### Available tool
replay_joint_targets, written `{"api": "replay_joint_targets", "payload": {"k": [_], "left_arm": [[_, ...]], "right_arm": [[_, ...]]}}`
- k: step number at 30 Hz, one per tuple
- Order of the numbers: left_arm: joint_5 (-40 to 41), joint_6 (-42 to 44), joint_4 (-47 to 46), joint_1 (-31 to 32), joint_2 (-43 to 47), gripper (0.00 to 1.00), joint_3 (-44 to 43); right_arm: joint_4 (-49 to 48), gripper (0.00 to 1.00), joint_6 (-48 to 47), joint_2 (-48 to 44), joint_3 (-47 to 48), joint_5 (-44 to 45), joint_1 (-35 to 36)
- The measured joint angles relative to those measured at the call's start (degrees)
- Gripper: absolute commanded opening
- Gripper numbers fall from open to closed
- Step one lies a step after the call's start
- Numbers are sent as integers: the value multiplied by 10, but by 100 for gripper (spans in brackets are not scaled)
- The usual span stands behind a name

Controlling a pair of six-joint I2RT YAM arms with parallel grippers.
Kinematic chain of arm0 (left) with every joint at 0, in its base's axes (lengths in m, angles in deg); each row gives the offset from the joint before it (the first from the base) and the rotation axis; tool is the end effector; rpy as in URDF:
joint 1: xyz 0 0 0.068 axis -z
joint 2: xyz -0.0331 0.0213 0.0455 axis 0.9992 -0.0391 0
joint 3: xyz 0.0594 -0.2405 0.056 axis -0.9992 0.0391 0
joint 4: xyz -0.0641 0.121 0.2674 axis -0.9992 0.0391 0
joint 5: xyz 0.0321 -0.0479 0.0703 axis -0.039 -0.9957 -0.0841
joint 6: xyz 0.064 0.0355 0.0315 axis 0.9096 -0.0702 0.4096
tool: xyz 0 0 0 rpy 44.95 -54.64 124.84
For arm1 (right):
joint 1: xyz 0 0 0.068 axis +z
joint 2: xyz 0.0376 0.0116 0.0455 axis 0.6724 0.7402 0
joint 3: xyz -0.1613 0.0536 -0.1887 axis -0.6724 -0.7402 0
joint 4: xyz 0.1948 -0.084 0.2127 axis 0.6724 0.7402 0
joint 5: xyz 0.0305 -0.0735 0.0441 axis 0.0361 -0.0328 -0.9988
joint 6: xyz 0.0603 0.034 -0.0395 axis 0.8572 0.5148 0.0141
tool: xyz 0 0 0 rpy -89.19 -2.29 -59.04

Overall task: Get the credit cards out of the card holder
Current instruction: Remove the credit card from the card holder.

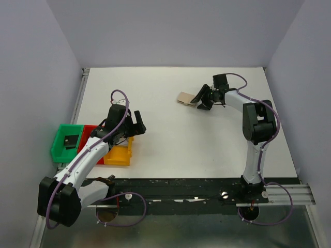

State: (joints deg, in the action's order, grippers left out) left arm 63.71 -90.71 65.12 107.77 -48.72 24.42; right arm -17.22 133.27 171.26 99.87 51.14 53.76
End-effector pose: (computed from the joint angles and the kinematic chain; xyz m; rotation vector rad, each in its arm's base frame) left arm 0.2800 -0.1046 0.1956 -0.2437 2.3699 -0.4922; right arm 0.4814 0.1243 0.0938 0.5457 2.5315 0.8660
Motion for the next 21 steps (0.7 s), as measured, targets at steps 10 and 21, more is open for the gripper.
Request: {"api": "replay_joint_targets", "payload": {"k": [10, 21], "left_arm": [[0, 0, 0, 0, -2, 99, 0], [0, 0, 0, 0, -16, 99, 0]], "right_arm": [[-4, 54, 6, 3, 22, -5, 0], [-3, 60, 12, 28, 38, -13, 0]]}}
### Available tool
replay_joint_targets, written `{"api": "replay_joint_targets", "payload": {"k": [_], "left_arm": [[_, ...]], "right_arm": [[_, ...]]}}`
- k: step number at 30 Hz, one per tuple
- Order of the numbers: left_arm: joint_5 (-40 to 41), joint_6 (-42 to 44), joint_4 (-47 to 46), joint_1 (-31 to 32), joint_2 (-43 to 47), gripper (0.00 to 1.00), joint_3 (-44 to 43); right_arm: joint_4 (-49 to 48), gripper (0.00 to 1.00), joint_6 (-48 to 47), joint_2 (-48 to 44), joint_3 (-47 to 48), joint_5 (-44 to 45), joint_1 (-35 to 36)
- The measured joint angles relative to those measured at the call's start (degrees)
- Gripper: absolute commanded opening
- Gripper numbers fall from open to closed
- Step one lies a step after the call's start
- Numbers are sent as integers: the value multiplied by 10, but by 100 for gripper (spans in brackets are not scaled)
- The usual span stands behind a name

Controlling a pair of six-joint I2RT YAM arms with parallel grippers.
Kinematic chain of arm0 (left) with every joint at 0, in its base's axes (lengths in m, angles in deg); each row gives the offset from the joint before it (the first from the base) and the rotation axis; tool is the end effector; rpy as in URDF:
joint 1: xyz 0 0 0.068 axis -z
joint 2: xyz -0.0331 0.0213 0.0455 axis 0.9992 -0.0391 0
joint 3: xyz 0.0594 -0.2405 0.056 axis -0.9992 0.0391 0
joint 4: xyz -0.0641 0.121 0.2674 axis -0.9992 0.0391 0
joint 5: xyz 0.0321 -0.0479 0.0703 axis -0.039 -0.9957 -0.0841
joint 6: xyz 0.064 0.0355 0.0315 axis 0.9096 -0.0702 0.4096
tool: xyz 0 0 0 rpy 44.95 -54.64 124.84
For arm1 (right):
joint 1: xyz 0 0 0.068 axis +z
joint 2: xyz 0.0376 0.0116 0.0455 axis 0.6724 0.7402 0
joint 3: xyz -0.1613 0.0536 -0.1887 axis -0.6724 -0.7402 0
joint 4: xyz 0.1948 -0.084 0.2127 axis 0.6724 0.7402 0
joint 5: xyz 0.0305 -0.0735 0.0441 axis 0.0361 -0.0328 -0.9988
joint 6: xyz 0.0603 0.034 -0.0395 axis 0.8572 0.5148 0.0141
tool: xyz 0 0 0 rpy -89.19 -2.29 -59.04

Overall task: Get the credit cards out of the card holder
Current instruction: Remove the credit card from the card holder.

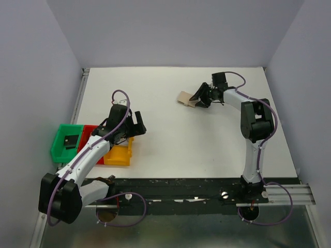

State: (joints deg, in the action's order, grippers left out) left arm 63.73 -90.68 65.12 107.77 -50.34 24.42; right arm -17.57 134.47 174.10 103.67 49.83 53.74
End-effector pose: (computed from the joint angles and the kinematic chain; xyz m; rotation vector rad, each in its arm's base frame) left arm 0.2820 -0.1053 0.1876 -0.2468 2.3975 -0.4796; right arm 0.4952 0.1284 0.0943 0.5519 2.5134 0.9084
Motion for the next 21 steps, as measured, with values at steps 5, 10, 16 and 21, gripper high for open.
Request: {"api": "replay_joint_targets", "payload": {"k": [5, 10, 16, 21], "left_arm": [[0, 0, 0, 0, -4, 99, 0], [0, 0, 0, 0, -4, 99, 0], [0, 0, 0, 0, -4, 99, 0], [0, 0, 0, 0, -4, 99, 0]], "right_arm": [[-2, 61, 1, 0, 0, 0, 0], [-3, 61, 1, -5, -7, 5, 0], [-3, 61, 1, -7, -15, 10, 0], [-3, 58, 1, -7, -16, 11, 0]]}}
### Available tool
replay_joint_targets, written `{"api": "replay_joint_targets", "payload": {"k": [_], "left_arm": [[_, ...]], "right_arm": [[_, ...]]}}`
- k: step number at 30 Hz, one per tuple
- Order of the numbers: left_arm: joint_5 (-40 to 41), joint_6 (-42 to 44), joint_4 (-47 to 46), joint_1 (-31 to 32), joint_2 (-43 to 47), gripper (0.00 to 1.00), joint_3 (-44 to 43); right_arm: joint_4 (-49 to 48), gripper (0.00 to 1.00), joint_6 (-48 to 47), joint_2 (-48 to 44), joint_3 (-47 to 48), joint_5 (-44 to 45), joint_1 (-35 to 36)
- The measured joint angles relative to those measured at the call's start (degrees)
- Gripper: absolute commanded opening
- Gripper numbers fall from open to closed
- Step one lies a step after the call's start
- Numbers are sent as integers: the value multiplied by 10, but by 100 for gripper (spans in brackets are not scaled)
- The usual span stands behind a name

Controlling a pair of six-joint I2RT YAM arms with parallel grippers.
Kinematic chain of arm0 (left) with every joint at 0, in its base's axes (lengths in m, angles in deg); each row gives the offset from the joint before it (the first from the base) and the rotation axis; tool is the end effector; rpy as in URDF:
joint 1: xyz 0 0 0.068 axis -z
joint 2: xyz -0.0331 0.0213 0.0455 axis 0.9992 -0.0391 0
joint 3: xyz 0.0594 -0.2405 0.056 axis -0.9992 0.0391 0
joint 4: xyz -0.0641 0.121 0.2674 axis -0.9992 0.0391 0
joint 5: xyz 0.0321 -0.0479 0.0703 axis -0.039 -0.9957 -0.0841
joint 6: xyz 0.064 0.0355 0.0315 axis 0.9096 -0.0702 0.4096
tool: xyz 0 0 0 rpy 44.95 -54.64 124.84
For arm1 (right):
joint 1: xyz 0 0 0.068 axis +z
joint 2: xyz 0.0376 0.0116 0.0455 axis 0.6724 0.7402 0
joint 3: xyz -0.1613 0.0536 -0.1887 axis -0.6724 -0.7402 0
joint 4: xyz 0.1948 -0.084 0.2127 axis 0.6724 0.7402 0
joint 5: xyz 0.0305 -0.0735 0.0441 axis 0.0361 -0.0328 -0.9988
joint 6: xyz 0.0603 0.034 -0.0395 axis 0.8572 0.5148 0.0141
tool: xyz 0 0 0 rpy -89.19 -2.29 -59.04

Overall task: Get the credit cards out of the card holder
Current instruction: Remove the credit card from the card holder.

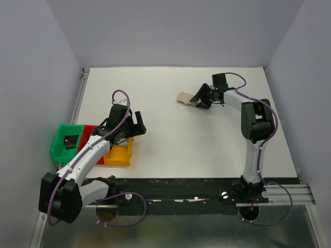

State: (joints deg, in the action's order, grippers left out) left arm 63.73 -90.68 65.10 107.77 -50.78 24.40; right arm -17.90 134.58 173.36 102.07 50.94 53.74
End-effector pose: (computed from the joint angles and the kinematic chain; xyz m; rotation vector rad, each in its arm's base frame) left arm 0.2827 -0.1055 0.1857 -0.2477 2.4043 -0.4766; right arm 0.4905 0.1262 0.0908 0.5677 2.5177 0.8827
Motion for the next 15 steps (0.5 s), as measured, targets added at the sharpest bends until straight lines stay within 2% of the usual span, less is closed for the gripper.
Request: {"api": "replay_joint_targets", "payload": {"k": [5, 15], "left_arm": [[0, 0, 0, 0, 0, 99, 0], [0, 0, 0, 0, 0, 99, 0]], "right_arm": [[0, 50, 0, 0, 1, -1, 0], [-1, 41, 3, 3, 7, -9, 0]]}}
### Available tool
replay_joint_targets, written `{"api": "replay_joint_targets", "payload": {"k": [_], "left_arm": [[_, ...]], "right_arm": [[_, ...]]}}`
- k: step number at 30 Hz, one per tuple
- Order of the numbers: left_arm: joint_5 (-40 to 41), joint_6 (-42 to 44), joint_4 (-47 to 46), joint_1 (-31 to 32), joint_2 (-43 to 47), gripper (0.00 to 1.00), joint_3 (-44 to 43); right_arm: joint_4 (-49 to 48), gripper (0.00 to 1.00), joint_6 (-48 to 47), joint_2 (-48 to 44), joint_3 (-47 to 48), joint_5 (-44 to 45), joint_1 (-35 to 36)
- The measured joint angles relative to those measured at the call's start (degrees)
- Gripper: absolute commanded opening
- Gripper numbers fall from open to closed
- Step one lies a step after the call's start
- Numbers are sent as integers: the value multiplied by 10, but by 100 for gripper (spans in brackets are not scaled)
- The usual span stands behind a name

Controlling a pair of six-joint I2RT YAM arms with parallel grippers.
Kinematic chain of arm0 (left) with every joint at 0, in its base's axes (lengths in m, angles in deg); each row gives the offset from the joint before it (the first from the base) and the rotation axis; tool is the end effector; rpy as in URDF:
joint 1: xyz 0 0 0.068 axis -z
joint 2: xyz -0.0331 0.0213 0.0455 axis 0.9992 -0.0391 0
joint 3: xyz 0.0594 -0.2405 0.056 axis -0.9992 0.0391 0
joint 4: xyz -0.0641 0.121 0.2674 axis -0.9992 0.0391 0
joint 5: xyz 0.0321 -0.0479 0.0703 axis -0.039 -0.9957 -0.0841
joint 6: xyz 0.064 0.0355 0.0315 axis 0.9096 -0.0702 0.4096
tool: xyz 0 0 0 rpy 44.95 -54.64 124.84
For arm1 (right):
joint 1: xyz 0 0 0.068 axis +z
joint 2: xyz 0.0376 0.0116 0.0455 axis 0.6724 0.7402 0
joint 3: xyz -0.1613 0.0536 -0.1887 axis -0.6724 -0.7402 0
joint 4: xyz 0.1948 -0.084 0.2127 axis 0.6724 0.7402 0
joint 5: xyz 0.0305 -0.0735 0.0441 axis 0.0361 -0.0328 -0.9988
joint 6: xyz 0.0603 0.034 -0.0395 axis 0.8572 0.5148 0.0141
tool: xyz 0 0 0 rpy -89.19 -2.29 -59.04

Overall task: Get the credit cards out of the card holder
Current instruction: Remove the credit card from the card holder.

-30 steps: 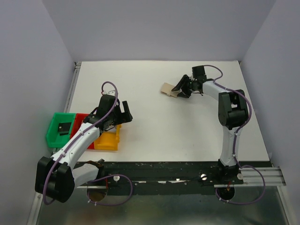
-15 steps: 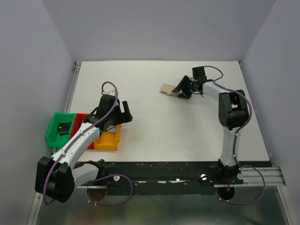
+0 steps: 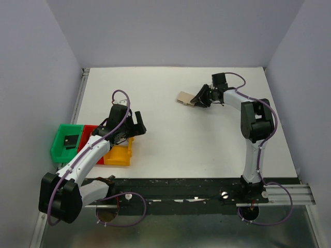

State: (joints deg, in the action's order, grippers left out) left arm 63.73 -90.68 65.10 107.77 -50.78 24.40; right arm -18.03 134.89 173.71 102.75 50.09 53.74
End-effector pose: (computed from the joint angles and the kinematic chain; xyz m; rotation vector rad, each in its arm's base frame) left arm 0.2827 -0.1055 0.1857 -0.2477 2.4043 -0.4766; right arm 0.4928 0.1277 0.0925 0.5641 2.5131 0.9052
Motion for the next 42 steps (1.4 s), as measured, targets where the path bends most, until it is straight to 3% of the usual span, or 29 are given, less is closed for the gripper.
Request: {"api": "replay_joint_targets", "payload": {"k": [15, 21, 25, 36, 42], "left_arm": [[0, 0, 0, 0, 0, 99, 0], [0, 0, 0, 0, 0, 99, 0], [0, 0, 0, 0, 0, 99, 0], [-1, -18, -9, 0, 0, 99, 0], [-15, -56, -58, 0, 15, 99, 24]], "right_arm": [[-16, 0, 17, 14, 6, -22, 0], [-50, 0, 27, 13, -11, -31, 0], [-92, 0, 38, -8, -71, -35, 0], [-179, 0, 57, -191, -216, -71, 0], [-201, 0, 64, -276, -294, -96, 6]]}}
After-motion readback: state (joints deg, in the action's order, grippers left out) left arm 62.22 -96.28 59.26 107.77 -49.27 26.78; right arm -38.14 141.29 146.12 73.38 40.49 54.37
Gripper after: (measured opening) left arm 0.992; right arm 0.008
